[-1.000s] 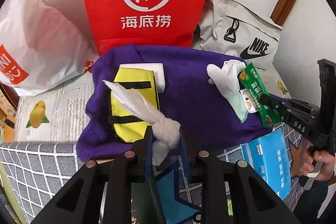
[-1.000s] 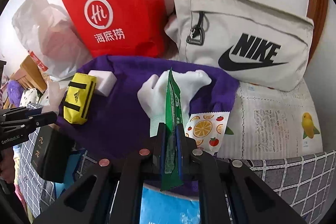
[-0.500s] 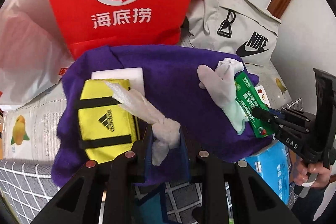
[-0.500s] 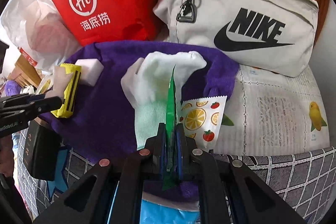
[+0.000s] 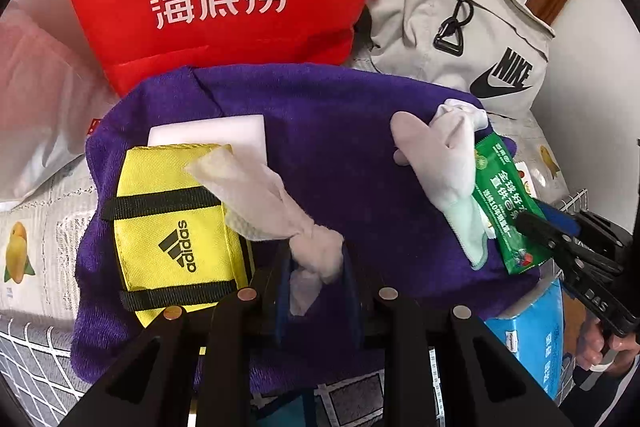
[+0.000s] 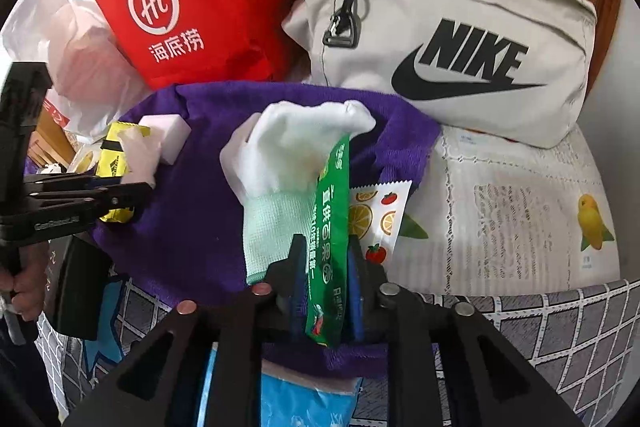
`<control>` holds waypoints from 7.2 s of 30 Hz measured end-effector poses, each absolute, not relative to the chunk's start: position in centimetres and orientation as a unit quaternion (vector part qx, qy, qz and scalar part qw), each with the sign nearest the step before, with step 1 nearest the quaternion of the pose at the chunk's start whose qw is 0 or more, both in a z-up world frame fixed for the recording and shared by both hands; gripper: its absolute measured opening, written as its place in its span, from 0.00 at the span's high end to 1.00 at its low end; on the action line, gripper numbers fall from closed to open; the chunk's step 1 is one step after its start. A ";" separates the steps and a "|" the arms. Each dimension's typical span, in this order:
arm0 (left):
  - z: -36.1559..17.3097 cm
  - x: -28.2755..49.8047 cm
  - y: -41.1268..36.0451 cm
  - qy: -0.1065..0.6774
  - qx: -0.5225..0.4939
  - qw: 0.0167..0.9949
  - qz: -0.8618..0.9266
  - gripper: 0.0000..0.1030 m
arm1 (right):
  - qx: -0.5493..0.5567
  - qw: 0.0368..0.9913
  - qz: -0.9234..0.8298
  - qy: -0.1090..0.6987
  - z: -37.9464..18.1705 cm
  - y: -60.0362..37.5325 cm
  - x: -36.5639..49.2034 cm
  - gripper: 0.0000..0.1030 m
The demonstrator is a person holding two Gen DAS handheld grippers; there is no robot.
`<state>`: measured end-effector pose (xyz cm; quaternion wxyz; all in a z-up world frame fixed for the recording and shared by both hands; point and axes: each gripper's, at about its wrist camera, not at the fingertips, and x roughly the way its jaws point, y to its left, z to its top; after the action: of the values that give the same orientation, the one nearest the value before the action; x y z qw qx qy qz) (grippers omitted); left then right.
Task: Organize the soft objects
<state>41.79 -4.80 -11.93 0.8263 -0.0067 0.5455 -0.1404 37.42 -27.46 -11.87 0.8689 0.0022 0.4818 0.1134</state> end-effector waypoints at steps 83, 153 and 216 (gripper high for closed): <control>-13.1 20.8 -7.8 0.537 0.017 0.823 -0.182 0.49 | -0.021 0.879 0.139 0.456 -9.5 -26.9 20.8 0.64; -15.6 23.2 -2.8 0.603 -0.067 0.793 -0.061 0.47 | -0.070 0.873 0.171 0.451 -9.6 -24.4 20.9 0.58; -13.2 16.1 5.5 0.518 -0.070 0.850 -0.058 0.81 | -0.182 0.816 0.245 0.491 -15.4 -13.1 17.7 0.33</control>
<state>16.06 5.49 -13.23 0.8502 -0.0703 0.5185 -0.0582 17.70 -13.06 -15.41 0.8162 -0.1816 0.4909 0.2447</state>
